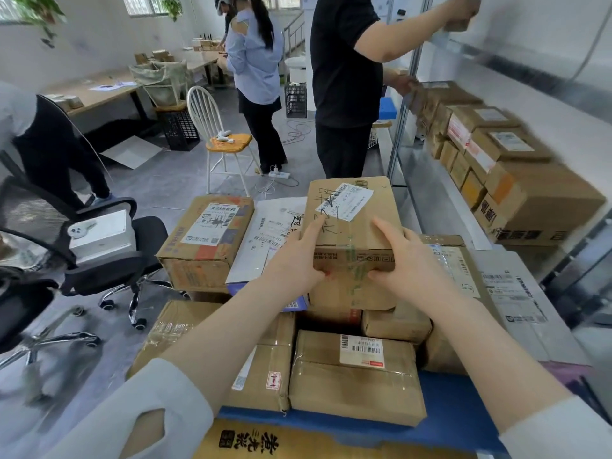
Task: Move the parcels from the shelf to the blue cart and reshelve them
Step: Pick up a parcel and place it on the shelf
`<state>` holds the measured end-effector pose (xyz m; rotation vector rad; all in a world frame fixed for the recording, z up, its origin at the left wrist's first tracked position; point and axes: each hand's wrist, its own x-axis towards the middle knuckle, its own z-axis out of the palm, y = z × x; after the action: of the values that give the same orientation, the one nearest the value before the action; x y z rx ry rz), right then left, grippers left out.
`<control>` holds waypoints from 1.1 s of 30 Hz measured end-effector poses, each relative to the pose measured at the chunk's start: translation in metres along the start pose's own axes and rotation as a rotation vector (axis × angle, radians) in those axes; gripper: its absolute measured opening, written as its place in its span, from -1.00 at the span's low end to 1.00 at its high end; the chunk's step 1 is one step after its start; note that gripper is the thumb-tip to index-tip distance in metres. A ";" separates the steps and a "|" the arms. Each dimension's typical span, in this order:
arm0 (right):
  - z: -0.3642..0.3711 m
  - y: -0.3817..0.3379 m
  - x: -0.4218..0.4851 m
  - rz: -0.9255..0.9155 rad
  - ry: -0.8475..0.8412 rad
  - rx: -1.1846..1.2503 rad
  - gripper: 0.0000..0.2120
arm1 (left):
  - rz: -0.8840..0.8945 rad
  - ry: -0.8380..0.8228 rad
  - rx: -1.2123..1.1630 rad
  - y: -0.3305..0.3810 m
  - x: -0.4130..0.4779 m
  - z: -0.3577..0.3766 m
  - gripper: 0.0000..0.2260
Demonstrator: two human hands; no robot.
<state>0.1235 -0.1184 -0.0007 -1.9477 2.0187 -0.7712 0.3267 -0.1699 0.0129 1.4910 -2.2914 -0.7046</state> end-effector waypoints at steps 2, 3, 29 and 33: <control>-0.001 0.000 -0.001 0.005 0.001 0.009 -0.13 | 0.007 -0.014 -0.014 0.000 0.000 -0.002 -0.13; -0.001 0.000 -0.001 0.009 0.004 0.009 -0.13 | 0.010 -0.020 -0.015 0.000 0.001 -0.003 -0.13; -0.150 0.086 -0.260 0.722 0.403 -0.469 -0.08 | 0.980 -0.201 0.278 0.255 -0.053 0.135 -0.07; -0.144 0.089 -0.367 1.012 0.424 -0.525 -0.06 | 1.186 -0.364 0.277 0.292 -0.113 0.209 -0.05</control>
<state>0.0065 0.2680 0.0041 -0.6436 3.2143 -0.4092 0.0442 0.0792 0.0038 -0.1383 -3.0038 -0.2893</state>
